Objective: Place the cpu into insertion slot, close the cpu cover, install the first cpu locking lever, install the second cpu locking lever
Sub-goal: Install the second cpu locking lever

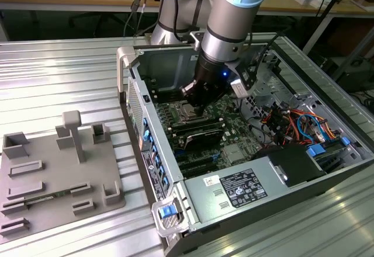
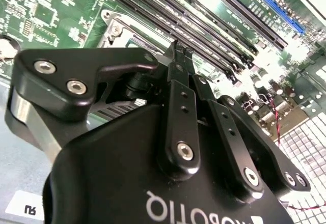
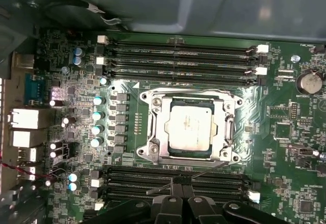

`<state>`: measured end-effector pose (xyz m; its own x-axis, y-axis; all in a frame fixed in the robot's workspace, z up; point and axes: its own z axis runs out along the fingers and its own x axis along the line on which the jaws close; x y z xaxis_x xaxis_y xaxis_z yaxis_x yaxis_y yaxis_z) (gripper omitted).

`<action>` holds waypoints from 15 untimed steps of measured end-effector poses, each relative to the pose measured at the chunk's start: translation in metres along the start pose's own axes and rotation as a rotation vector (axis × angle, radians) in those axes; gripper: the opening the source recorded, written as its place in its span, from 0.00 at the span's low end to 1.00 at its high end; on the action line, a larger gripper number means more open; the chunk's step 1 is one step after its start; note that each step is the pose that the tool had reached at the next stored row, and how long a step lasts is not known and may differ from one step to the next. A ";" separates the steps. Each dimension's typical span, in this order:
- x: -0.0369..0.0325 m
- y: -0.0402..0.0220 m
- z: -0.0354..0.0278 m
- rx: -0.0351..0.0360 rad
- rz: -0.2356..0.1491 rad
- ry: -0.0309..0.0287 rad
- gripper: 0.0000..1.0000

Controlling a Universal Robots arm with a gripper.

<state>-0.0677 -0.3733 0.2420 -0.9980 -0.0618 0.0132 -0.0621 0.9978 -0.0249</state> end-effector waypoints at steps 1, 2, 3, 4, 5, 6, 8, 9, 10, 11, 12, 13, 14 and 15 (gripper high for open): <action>0.0000 0.0000 0.0005 -0.0004 0.000 0.0065 0.11; 0.0002 0.0001 0.0019 -0.0005 0.000 0.0113 0.11; 0.0003 0.0001 0.0029 -0.0007 0.000 0.0138 0.11; 0.0005 0.0001 0.0038 -0.0009 0.000 0.0167 0.11; 0.0006 0.0002 0.0048 -0.0011 0.000 0.0196 0.11; 0.0009 0.0002 0.0060 -0.0012 -0.001 0.0217 0.11; 0.0014 0.0003 0.0088 -0.0012 -0.001 0.0235 0.11; 0.0018 0.0004 0.0101 -0.0013 -0.001 0.0240 0.11; 0.0023 0.0005 0.0114 -0.0013 -0.001 0.0244 0.11; 0.0034 0.0007 0.0136 -0.0014 -0.001 0.0248 0.11; 0.0044 0.0009 0.0148 -0.0015 -0.001 0.0249 0.11; 0.0055 0.0010 0.0160 -0.0015 -0.001 0.0249 0.11; 0.0074 0.0011 0.0170 -0.0023 -0.001 0.0249 0.11; 0.0095 0.0012 0.0179 -0.0034 -0.001 0.0249 0.11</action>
<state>-0.0775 -0.3732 0.2242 -0.9974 -0.0619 0.0381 -0.0628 0.9978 -0.0215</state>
